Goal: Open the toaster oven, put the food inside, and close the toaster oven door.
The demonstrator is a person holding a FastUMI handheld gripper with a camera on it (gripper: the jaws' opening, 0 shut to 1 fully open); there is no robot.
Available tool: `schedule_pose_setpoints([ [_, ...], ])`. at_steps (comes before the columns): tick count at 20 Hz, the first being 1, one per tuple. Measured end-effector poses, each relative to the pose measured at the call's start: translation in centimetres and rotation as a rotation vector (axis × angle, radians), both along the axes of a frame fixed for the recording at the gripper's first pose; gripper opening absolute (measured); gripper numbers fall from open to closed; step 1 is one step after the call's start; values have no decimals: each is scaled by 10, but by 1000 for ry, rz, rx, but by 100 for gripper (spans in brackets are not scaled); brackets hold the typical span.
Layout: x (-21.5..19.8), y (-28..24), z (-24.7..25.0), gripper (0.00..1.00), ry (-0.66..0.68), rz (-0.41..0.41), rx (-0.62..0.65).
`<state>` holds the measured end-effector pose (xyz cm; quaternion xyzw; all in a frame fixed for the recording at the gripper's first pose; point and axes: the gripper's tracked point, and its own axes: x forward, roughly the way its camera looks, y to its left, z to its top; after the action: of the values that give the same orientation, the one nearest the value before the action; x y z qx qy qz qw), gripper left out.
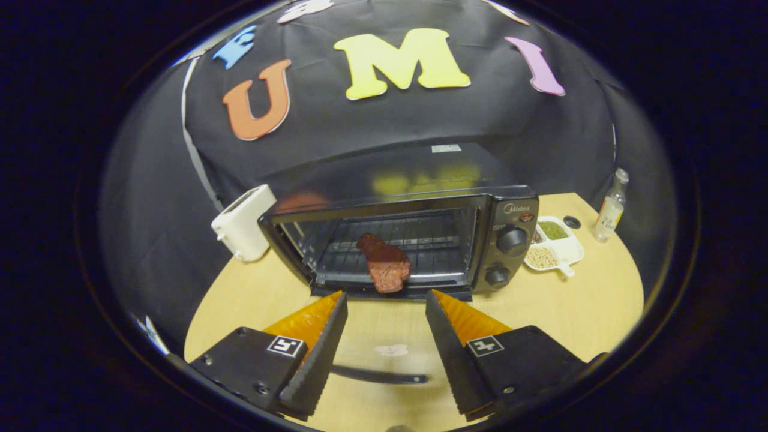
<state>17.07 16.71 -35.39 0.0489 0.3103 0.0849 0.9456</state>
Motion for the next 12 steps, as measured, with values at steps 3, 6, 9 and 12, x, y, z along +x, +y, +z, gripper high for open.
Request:
schedule_pose_setpoints([
  [3,-34,-11,2,85,25,40,-54],
  [6,-73,-16,-14,85,80,73,-86],
  [9,-102,-19,-43,85,160,92,-114],
  [12,-121,-11,-72,85,239,90,-87],
])
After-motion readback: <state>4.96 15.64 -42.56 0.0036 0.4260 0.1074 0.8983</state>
